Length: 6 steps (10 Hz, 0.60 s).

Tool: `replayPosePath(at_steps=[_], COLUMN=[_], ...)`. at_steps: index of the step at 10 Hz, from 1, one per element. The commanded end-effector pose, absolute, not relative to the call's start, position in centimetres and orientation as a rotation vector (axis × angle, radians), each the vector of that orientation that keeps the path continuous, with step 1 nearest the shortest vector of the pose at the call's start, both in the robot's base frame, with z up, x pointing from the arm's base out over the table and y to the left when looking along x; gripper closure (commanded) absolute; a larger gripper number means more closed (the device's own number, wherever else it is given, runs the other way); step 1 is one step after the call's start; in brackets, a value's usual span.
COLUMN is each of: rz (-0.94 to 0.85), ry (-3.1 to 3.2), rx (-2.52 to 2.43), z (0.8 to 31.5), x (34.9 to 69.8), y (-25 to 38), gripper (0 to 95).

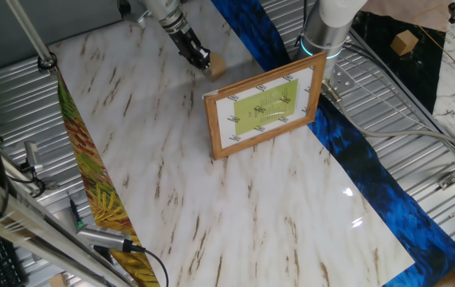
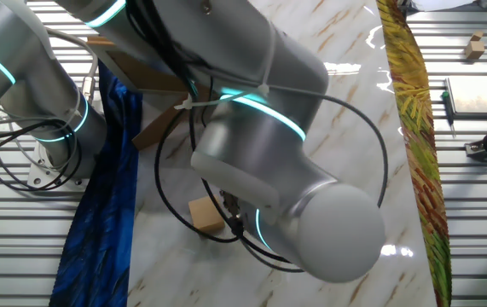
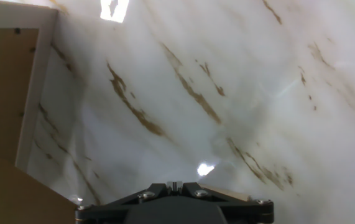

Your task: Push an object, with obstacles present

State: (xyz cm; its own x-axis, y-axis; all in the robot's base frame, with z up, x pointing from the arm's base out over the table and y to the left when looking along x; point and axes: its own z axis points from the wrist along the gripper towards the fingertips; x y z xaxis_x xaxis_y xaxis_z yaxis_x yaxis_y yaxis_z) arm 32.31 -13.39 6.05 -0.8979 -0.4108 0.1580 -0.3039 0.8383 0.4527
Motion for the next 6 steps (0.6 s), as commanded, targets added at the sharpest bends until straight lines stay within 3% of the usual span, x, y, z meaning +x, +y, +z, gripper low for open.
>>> replayPosePath(at_steps=[1,6], rz=[-0.624,-0.622], ry=[-2.768,-2.767], rx=[0.557,0.58], z=[6.0,5.85], x=[32.24,31.81], y=[-13.62,-14.59], gripper=[95.0,95.0])
